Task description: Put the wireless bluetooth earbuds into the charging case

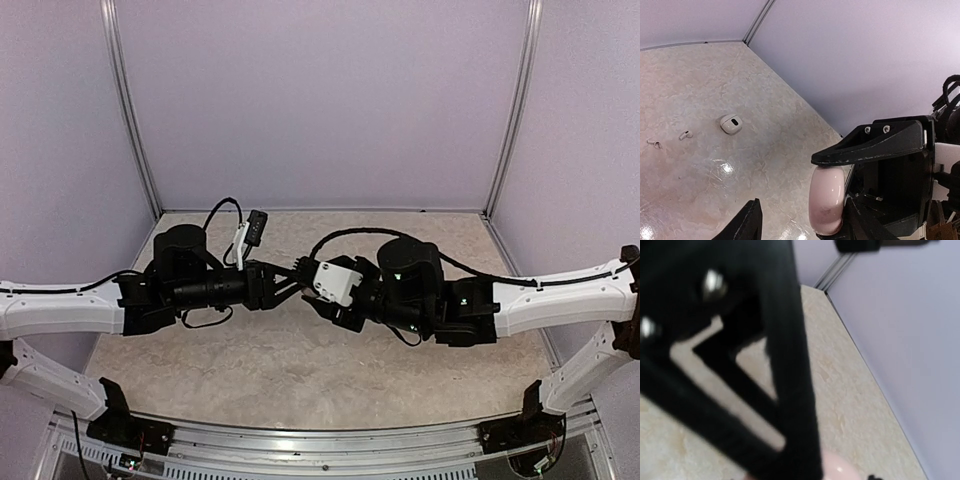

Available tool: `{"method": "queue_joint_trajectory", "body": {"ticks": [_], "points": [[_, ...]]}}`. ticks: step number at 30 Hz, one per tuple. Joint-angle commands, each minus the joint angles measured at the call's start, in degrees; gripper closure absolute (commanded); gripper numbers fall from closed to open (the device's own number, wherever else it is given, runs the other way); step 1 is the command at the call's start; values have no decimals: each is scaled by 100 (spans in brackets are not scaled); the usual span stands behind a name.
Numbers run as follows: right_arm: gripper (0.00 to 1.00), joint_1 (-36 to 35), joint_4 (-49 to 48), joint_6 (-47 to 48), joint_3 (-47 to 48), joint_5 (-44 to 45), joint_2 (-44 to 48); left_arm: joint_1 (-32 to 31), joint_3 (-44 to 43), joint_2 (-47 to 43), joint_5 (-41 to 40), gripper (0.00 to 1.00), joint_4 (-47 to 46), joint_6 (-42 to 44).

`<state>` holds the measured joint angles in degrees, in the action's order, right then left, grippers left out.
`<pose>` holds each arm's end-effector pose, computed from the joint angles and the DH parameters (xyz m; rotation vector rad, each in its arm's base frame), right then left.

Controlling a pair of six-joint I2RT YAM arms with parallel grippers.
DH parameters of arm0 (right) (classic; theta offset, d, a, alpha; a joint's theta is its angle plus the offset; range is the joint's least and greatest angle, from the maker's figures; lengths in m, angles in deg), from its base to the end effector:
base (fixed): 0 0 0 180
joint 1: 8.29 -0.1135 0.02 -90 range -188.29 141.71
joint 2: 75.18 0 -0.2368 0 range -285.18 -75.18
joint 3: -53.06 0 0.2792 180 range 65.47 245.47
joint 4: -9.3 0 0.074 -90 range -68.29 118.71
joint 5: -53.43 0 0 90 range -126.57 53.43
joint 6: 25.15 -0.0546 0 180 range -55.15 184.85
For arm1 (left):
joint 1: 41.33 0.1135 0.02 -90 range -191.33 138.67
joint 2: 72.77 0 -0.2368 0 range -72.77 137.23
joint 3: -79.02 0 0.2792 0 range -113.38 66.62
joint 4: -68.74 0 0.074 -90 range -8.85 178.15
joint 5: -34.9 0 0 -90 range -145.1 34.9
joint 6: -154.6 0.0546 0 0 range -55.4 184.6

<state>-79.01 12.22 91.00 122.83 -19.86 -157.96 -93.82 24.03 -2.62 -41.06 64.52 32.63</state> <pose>0.1415 0.3570 0.2509 -1.2376 1.3692 0.2756 0.1927 -0.2728 0.2391 0.5375 1.8667 -1.2481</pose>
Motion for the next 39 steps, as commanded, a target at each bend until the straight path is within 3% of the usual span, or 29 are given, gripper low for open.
{"method": "queue_joint_trajectory", "body": {"ticks": [1,6,10,13,18,23,33,39], "points": [[65,-115,-256,25,-59,-30,148,-130,-186,173,128,44,-273,-23],[65,-143,-280,30,-75,26,148,-215,-249,294,177,51,-297,-16],[65,-148,-322,9,-132,22,193,-231,-248,292,225,65,-302,17],[60,-151,-387,-15,-225,-66,274,-229,-250,209,181,74,-217,107],[40,-154,-254,-228,-340,-361,480,-169,-249,-3,111,80,-24,379],[2,-152,-362,-709,-521,-443,687,-141,-250,-236,69,82,164,723],[1,-144,324,-942,-655,-494,935,-121,-213,-604,151,83,400,1498],[1,81,746,-1659,-589,-1837,1308,-143,-109,-700,408,83,324,1891]]}}
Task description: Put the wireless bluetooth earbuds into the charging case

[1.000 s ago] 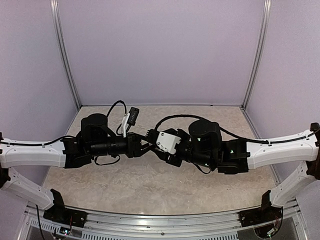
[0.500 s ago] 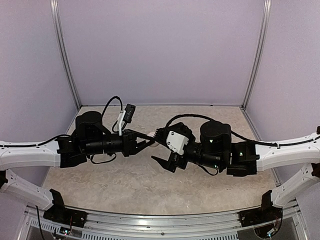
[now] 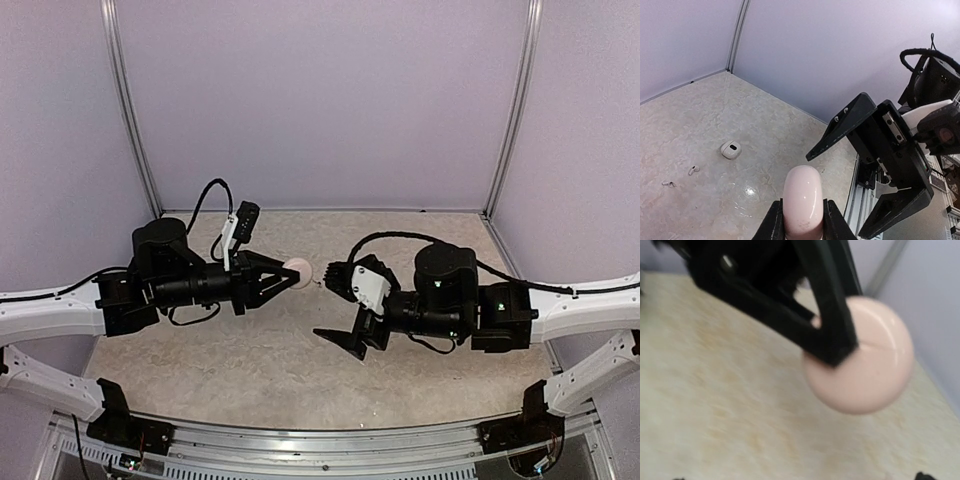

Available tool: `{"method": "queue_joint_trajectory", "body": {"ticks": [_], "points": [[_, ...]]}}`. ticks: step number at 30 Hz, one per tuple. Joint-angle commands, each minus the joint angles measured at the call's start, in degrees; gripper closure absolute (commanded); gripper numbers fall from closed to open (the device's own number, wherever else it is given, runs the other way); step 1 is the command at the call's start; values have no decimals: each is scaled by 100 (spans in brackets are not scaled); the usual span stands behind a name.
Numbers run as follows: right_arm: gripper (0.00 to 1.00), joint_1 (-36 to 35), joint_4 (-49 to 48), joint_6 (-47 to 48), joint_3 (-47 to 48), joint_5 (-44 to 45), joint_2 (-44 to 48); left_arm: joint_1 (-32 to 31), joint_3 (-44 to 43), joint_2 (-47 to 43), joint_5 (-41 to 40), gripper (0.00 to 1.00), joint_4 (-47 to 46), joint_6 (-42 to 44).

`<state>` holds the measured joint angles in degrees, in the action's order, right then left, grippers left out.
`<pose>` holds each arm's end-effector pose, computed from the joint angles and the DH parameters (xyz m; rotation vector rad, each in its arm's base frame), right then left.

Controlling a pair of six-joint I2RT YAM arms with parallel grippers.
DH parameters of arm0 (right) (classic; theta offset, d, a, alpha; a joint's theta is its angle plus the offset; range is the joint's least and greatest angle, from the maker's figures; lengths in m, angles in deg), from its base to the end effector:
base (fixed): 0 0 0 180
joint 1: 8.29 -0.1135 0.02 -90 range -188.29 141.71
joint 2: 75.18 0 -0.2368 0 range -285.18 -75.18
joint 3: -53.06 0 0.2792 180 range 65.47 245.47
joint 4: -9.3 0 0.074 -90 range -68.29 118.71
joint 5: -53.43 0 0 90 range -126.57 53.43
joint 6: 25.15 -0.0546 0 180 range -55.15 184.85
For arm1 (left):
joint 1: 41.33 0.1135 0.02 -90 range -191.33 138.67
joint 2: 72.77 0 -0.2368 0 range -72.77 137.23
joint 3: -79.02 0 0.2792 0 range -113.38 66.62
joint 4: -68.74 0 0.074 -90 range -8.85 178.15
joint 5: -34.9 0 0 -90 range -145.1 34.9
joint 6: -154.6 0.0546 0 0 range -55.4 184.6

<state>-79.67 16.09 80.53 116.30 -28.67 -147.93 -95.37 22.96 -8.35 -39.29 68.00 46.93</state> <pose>0.1182 0.3275 0.2576 -1.2281 1.4345 0.5451 0.1755 -0.2673 0.2697 0.7816 1.6675 -1.1428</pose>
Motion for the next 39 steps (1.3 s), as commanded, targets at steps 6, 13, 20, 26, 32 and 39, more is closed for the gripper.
{"method": "queue_joint_trajectory", "body": {"ticks": [6,13,20,26,32,39], "points": [[0,352,323,-1022,-20,-2301,445,-227,66,-154,546,83,-80,1149],[11,1163,201,-1515,-38,-3570,427,-560,127,-150,836,82,-171,1748],[36,1310,-245,-1943,-50,-4237,195,-852,91,-57,635,83,-317,1978],[49,1310,-425,-2053,23,-4765,-84,-887,84,6,568,83,-404,2021],[57,1310,-458,-2065,112,-4813,-193,-897,30,108,627,83,-476,2005],[67,1301,-463,-2044,192,-4819,-295,-896,-6,291,696,83,-590,2013]]}}
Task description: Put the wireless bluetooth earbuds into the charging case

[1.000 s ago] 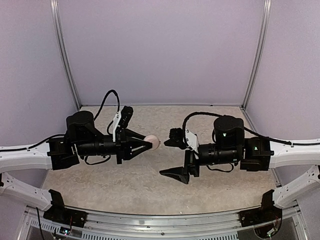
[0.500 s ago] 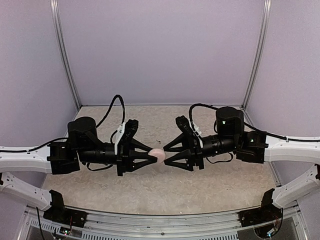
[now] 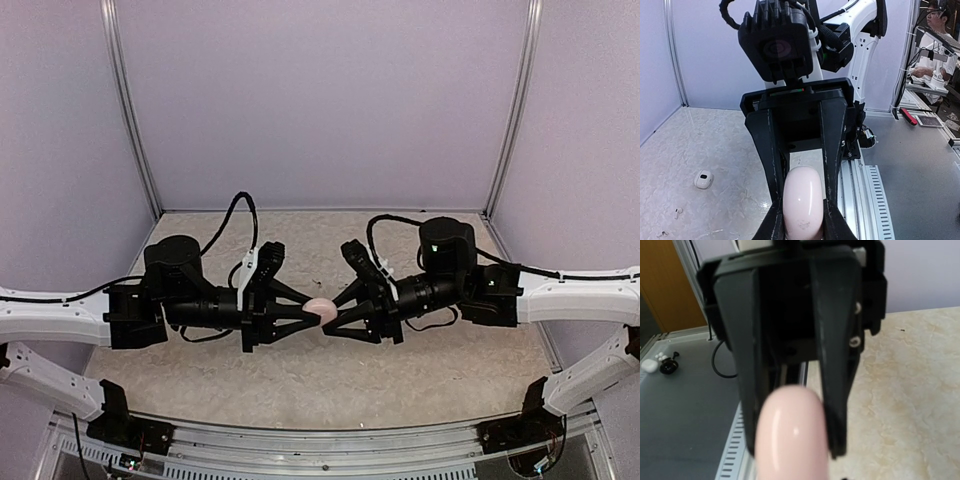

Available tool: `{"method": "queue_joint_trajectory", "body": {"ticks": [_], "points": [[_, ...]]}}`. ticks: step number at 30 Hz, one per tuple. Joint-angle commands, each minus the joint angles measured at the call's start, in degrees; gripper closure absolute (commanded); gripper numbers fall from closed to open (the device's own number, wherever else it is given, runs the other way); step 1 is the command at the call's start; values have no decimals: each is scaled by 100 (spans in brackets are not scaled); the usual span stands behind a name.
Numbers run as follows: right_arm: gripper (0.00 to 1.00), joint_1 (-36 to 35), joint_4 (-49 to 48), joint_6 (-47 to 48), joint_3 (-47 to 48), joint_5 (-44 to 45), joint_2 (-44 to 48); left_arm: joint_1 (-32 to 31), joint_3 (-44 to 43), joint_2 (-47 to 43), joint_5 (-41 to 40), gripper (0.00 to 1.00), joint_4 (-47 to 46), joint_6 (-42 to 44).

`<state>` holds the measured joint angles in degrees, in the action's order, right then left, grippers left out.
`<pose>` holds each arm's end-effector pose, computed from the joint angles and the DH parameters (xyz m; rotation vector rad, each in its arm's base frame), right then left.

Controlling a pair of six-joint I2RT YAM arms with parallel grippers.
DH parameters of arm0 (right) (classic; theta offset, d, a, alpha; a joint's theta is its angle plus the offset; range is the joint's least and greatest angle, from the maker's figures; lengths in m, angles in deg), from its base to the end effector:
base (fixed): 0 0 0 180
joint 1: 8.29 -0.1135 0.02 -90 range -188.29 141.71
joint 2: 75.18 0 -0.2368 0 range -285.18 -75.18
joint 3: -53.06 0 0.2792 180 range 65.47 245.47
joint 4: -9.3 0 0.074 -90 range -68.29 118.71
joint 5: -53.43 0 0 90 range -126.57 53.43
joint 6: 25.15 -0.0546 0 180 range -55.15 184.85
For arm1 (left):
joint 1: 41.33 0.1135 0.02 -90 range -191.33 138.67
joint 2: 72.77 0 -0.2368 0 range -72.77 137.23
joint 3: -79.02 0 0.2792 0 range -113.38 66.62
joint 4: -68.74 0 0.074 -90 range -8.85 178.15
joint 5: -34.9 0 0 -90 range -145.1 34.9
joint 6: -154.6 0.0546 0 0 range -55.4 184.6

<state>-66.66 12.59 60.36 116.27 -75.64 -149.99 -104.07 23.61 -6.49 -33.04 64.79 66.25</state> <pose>0.1511 0.3109 0.2560 -1.3462 1.4847 1.3606 0.1295 -0.2962 0.2626 1.2128 1.3472 -1.1041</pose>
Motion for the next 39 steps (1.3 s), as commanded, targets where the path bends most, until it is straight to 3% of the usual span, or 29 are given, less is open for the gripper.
{"method": "queue_joint_trajectory", "body": {"ticks": [1,10,14,18,20,39], "points": [[68,1,-89,-9,205,-131,-99,-21,-80,118,68,83,-271,81],[85,1,-64,56,164,-149,-70,-8,-69,166,-8,83,-356,2],[91,1,-21,104,132,-83,-18,17,-35,110,-147,73,-381,-95],[93,1,-2,133,86,-19,56,27,-37,14,-361,52,-351,-139],[94,0,14,155,72,-4,70,33,-33,-33,-468,50,-357,-139],[99,1,198,342,-33,149,231,502,-77,-34,-617,51,-491,-775]]}}
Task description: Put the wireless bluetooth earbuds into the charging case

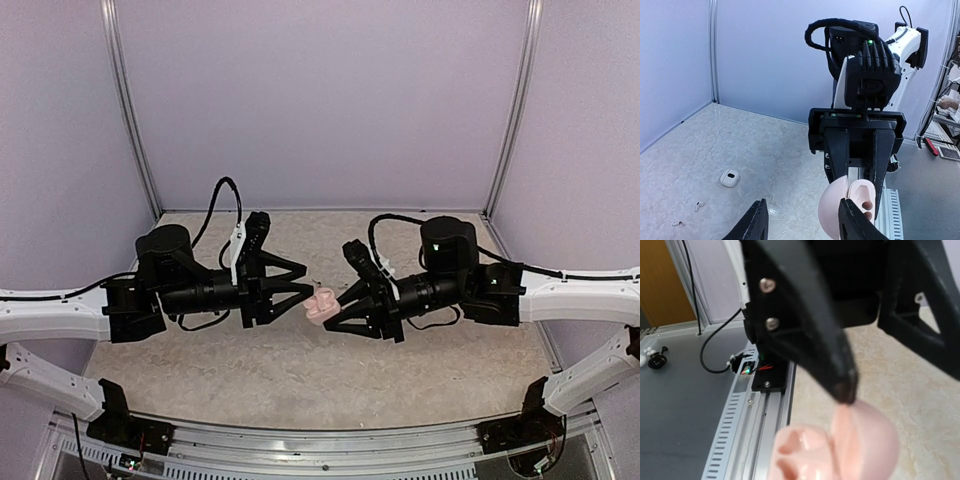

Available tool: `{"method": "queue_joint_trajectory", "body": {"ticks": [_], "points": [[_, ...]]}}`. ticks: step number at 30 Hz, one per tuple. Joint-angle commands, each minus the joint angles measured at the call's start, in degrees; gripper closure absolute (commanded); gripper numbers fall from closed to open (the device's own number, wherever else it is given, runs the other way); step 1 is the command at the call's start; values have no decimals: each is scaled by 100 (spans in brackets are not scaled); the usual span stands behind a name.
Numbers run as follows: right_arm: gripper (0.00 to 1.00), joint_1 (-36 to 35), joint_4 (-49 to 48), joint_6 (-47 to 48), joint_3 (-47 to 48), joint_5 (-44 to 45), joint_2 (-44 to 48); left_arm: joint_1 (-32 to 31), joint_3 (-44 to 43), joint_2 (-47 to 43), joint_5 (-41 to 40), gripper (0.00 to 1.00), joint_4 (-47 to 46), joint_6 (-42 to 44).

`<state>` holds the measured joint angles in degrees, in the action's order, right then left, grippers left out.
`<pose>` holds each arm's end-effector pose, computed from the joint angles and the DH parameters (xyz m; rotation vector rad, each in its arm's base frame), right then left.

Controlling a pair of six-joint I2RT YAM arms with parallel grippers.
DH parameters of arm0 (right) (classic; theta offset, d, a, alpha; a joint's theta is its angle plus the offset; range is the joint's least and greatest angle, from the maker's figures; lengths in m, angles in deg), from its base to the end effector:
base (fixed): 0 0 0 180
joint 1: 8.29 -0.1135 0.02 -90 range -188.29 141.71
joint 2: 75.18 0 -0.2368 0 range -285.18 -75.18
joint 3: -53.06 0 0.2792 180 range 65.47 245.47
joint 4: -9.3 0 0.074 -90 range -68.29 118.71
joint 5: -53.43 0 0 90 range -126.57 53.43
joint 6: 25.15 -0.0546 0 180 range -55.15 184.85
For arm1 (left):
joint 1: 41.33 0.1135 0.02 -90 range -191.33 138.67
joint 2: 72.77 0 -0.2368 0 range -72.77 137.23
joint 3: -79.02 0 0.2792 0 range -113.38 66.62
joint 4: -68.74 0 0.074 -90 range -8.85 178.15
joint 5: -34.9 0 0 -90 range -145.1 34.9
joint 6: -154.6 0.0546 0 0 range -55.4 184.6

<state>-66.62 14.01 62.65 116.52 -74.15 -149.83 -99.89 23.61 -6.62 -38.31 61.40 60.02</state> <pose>0.1523 0.3102 0.2555 -1.3558 1.4812 1.3115 0.1559 -0.2852 0.2706 0.9963 1.4277 -1.0675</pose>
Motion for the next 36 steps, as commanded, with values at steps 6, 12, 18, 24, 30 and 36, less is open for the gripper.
{"method": "queue_joint_trajectory", "body": {"ticks": [6,12,18,24,30,36], "points": [[99,18,13,72,-206,143,328,153,-77,-13,-141,50,-152,-152],[100,593,-355,-397,-668,80,778,515,-262,122,-695,46,8,-379],[99,1243,-424,-653,-1040,19,1322,819,-1078,1028,-927,45,777,-374],[99,1680,-349,-740,-1310,-26,1739,1168,-2269,2383,-638,46,1584,103],[99,1903,-394,-907,-1630,29,2109,1304,-3427,3726,-397,47,2658,810],[99,1988,-452,-999,-1803,9,2259,1321,-4426,4966,-613,51,3240,1223]]}}
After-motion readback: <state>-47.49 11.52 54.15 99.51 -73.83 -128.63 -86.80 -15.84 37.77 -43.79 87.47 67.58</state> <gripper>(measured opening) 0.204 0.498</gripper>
